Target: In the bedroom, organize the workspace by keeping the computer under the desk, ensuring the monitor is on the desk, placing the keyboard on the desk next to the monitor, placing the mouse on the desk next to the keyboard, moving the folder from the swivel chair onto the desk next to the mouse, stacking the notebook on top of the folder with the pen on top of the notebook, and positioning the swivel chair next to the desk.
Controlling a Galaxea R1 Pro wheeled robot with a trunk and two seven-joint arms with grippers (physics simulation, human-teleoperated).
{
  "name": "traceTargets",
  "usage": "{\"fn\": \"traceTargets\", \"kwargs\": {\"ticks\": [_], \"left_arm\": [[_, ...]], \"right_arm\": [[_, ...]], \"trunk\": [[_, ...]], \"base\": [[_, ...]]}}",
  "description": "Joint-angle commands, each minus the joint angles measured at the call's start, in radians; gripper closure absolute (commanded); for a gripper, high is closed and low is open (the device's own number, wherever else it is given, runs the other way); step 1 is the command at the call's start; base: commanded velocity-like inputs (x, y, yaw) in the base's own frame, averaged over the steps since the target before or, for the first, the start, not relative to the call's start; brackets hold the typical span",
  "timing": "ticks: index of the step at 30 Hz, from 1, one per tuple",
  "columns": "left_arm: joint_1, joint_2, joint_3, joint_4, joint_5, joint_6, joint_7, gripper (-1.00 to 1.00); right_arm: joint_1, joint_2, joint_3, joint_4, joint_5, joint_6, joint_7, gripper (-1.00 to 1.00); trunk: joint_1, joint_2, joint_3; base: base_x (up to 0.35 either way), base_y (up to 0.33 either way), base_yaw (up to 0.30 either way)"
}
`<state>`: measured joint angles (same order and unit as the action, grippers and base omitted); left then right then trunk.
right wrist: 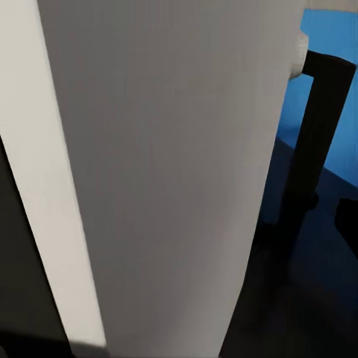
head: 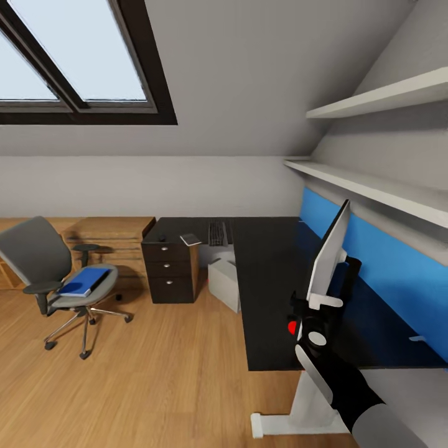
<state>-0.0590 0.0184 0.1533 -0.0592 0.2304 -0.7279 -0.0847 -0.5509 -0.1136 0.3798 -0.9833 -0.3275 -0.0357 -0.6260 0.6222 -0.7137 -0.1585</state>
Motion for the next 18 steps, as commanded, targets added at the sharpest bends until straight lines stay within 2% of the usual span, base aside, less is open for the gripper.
{"fn": "traceTargets", "kwargs": {"ticks": [1,5,12,18], "left_arm": [[-0.001,0.0,0.006,0.001,0.004,-0.002,-0.009,-1.0],[-0.001,0.0,0.006,0.001,0.004,-0.002,-0.009,-1.0],[-0.001,0.0,0.006,0.001,0.004,-0.002,-0.009,-1.0],[-0.001,0.0,0.006,0.001,0.004,-0.002,-0.009,-1.0]], "right_arm": [[-0.001,-0.001,0.005,0.0,-0.01,-0.004,-0.007,-1.0],[-0.001,-0.001,0.005,0.003,-0.01,-0.003,-0.007,-1.0],[-0.001,-0.001,0.005,0.004,-0.01,-0.003,-0.007,-1.0],[-0.001,-0.001,0.006,0.005,-0.01,-0.003,-0.008,-1.0]], "trunk": [[0.0,-0.001,-0.001],[0.0,-0.001,0.001],[0.0,-0.001,0.002],[0.0,-0.001,0.002]], "base": [[0.0,0.0,-0.02],[-0.038,-0.049,-0.01],[-0.133,-0.175,-0.002],[-0.038,-0.051,0.0]]}}
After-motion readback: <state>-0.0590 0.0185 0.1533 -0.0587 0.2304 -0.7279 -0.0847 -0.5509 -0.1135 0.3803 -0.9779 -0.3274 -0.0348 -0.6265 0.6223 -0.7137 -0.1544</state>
